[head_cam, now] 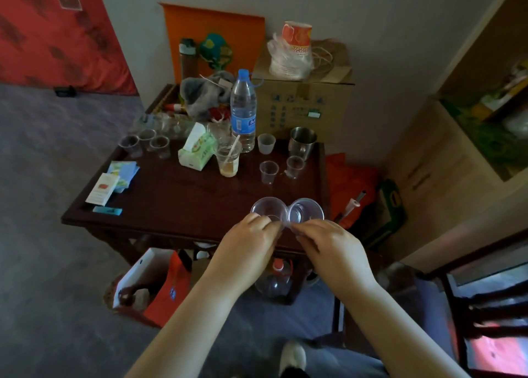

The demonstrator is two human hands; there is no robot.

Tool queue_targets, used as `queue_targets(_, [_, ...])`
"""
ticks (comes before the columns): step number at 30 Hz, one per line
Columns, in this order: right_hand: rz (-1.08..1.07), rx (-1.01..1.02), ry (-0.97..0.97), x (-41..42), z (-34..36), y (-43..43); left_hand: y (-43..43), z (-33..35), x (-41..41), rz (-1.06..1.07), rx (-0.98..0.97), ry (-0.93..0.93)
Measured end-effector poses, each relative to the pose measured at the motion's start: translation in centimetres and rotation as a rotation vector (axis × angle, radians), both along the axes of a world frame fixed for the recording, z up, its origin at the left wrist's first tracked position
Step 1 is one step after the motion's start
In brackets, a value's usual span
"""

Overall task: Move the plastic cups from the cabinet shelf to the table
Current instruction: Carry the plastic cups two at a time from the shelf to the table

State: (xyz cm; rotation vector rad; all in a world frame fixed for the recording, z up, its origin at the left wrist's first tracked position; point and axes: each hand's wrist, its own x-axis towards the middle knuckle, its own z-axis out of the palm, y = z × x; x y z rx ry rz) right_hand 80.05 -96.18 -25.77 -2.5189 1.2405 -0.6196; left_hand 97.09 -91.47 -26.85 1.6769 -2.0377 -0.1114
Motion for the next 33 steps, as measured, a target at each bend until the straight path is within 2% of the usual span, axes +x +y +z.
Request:
queue_targets(4, [0.003,0.01,0.024,0.5,-1.5,-4.2,-4.0,-1.7,0.5,0.014,0.044,0.009])
queue_targets(9, [0.019,0.098,0.038,0.1,-4.3,-10.6,-9.9,-4.6,0.8,0.148,0.088,0.072])
queue_targets(17, [0.036,0.204,0.099,0.5,-9.3,-21.0,-18.5,-9.7,1.1,0.237,0.262,0.079])
queue_targets(24, [0.149,0.317,0.164,2.4,-13.2,-26.2,-21.7,-13.3,2.3,0.327,0.317,0.168])
queue_targets(33, [0.247,0.306,0.208,4.5,-16.5,-29.1,-23.1,-16.4,3.0,0.367,0.39,0.165])
